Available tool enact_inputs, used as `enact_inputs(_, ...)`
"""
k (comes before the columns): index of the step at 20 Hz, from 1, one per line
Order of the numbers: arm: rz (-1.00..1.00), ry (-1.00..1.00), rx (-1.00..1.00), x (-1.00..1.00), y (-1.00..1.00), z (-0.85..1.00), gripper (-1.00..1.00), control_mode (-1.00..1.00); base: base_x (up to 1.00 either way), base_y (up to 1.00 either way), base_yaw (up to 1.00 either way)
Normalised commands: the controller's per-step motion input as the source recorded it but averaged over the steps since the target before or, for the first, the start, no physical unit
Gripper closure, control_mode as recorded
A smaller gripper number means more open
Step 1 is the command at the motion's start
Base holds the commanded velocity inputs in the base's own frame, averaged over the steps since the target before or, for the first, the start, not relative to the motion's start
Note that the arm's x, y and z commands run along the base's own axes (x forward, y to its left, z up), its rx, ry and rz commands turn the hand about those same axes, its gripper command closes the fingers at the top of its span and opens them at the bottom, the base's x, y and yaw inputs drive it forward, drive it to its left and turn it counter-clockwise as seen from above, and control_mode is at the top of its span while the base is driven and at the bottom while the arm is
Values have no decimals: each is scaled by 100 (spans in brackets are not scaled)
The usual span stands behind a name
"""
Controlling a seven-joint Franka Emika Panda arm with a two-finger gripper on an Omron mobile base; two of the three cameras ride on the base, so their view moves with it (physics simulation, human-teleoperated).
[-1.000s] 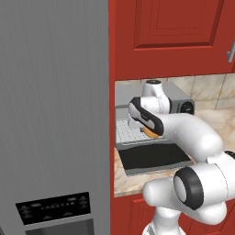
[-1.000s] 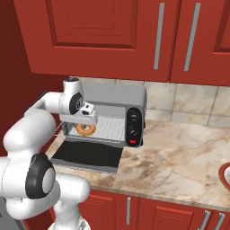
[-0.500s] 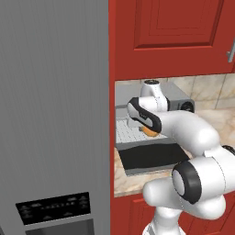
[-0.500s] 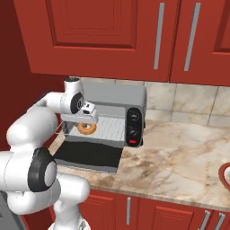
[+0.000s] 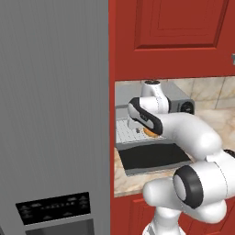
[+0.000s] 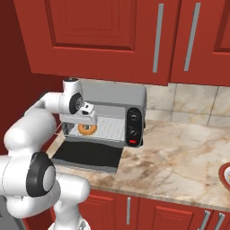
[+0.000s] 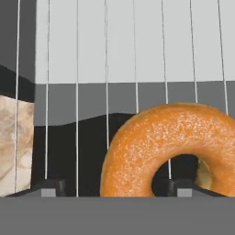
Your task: Pick up the bagel from the plate, place it on the toaster oven rack, close the door, and set the timer.
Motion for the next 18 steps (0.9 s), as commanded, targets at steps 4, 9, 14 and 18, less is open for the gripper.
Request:
enact_inputs(4,0,-15,0,-48,0,60,-100,-100,0,0,0)
enact_inputs(9,0,-19,0,-50,13,81,-100,-100,0,0,0)
enact_inputs(14,0,-8,0,-6,13,53,-100,-100,0,0,0)
enact_inputs(18,0,-3,0,-47,0,16,-100,-100,0,0,0)
